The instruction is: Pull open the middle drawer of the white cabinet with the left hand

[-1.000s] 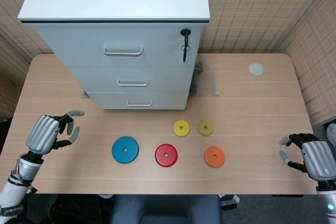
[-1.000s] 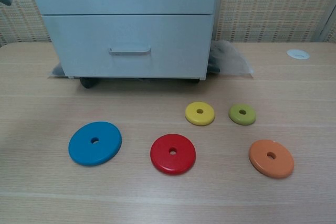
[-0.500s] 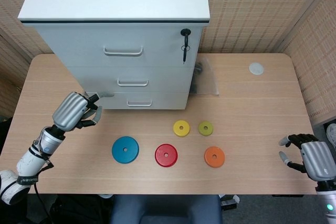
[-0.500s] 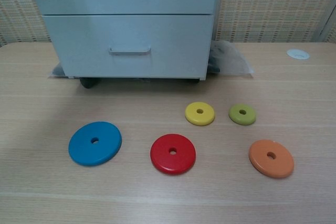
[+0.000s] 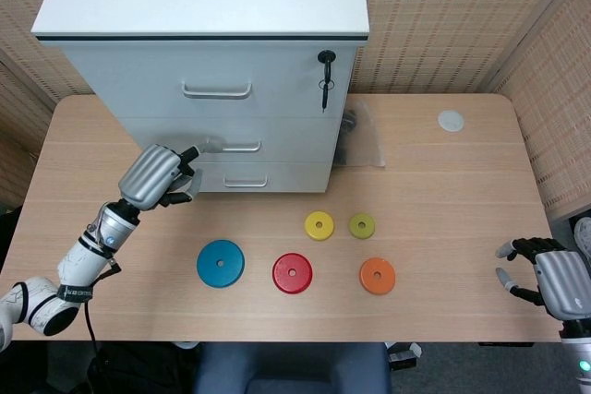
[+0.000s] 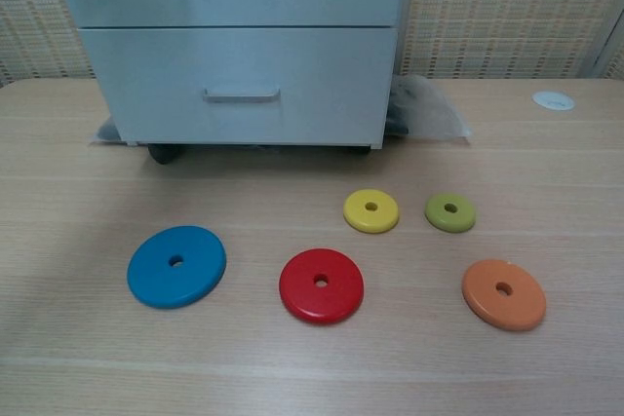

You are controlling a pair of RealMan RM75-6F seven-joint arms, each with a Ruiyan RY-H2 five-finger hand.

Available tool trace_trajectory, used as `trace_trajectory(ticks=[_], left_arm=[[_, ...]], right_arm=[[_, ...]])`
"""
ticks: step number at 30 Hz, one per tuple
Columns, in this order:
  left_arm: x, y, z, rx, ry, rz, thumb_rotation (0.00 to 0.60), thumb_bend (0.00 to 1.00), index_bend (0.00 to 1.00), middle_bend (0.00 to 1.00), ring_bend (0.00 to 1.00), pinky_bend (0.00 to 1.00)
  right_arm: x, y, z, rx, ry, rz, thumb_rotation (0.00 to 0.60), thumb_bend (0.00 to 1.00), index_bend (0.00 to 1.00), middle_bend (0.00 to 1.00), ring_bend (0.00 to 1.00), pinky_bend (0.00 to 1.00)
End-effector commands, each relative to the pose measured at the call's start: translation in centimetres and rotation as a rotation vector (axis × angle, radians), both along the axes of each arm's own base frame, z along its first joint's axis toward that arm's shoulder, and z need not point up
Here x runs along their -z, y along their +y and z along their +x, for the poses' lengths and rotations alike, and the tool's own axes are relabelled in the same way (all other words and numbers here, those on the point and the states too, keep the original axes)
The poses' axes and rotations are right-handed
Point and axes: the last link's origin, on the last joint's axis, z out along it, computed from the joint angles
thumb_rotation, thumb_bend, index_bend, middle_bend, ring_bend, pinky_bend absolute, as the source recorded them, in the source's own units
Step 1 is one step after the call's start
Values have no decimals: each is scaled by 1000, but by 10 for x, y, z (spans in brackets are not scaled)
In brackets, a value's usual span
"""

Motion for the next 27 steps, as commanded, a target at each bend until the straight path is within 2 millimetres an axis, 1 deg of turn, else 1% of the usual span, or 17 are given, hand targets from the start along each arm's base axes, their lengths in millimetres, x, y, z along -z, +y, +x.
trace_trajectory(ticks=[1, 16, 27], left_arm=[[1, 3, 1, -5, 2, 2, 600, 647, 232, 987, 1000, 1000], [6, 10, 5, -31, 34, -8, 600, 646, 234, 987, 1000, 1000], [7, 5, 7, -21, 48, -12, 600, 646, 245, 987, 1000, 1000]], right_arm=[[0, 0, -1, 1, -1, -1, 600, 268, 477, 519, 433, 396], [-3, 4, -5, 14, -1, -10, 600, 268, 478, 519, 433, 396], [-3, 5, -7, 23, -3, -12, 600, 268, 477, 519, 433, 396]])
